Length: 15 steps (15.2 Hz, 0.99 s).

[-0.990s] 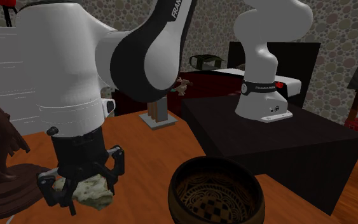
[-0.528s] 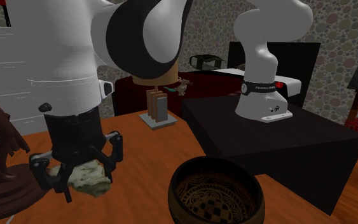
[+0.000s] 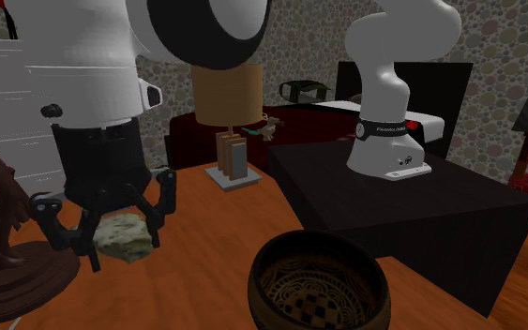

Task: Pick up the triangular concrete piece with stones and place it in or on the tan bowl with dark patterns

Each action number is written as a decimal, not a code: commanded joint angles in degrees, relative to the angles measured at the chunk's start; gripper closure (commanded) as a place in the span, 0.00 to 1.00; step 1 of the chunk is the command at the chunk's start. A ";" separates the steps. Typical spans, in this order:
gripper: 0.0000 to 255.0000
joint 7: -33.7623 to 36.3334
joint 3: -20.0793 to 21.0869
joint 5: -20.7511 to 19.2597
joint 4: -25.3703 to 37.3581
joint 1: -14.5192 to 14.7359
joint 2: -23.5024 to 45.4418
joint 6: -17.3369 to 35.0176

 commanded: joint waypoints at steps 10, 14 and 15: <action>1.00 3.28 1.23 0.30 -8.80 2.01 -8.94 -0.17; 1.00 7.33 2.44 0.18 -16.56 4.51 -13.80 2.70; 1.00 8.40 2.79 0.17 -18.33 5.16 -14.93 3.33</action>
